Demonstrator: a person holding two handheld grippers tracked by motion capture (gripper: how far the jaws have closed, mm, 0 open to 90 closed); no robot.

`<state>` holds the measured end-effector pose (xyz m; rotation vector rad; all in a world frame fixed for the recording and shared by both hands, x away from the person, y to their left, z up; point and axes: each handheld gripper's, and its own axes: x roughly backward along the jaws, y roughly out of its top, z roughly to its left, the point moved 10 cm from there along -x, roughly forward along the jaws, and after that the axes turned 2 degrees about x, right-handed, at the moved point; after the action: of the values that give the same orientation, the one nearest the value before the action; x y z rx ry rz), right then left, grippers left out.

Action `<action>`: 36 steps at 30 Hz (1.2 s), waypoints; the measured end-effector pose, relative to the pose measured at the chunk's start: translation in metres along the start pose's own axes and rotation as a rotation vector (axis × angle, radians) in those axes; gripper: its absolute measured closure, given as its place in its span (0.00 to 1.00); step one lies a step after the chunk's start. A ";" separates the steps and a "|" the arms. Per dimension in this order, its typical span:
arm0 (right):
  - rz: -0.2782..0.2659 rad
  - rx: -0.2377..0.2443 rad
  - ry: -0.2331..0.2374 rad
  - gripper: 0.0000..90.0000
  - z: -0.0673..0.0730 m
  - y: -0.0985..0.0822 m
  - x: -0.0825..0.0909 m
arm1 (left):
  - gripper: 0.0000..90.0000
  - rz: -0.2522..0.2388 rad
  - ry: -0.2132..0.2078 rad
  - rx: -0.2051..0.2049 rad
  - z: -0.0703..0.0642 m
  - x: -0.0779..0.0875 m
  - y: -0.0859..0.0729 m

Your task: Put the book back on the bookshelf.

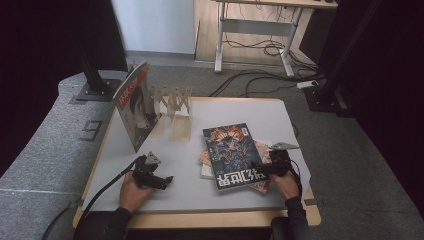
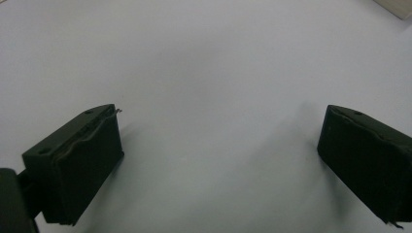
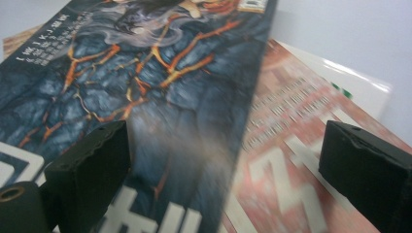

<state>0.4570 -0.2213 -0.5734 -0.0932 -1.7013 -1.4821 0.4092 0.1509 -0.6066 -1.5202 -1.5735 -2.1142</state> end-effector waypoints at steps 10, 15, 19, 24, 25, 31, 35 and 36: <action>0.029 0.026 0.012 0.05 0.011 0.012 -0.015 | 0.02 0.000 0.000 0.000 0.000 0.000 0.000; 0.040 0.036 0.018 0.05 0.013 0.017 -0.023 | 0.02 0.000 0.000 0.000 0.000 0.000 0.000; 0.044 0.037 0.023 0.05 0.013 0.024 -0.029 | 0.02 0.000 0.000 0.000 0.000 0.000 0.000; 0.048 0.037 0.034 0.05 0.013 0.029 -0.038 | 0.02 0.000 0.000 0.000 0.000 0.000 0.000; 0.050 0.035 0.035 0.05 0.012 0.030 -0.040 | 0.02 0.000 0.000 0.000 0.000 0.000 0.000; 0.059 0.027 0.045 0.05 0.008 0.037 -0.051 | 0.02 0.000 0.000 0.000 0.000 0.000 0.000; 0.061 0.027 0.053 0.05 0.006 0.046 -0.060 | 0.02 0.000 0.000 0.000 0.000 0.000 0.000; 0.061 0.028 0.056 0.05 0.006 0.048 -0.062 | 0.02 0.000 -0.001 0.000 0.000 0.000 0.000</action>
<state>0.5194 -0.1740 -0.5746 -0.0868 -1.6593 -1.4036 0.4092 0.1508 -0.6066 -1.5212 -1.5743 -2.1140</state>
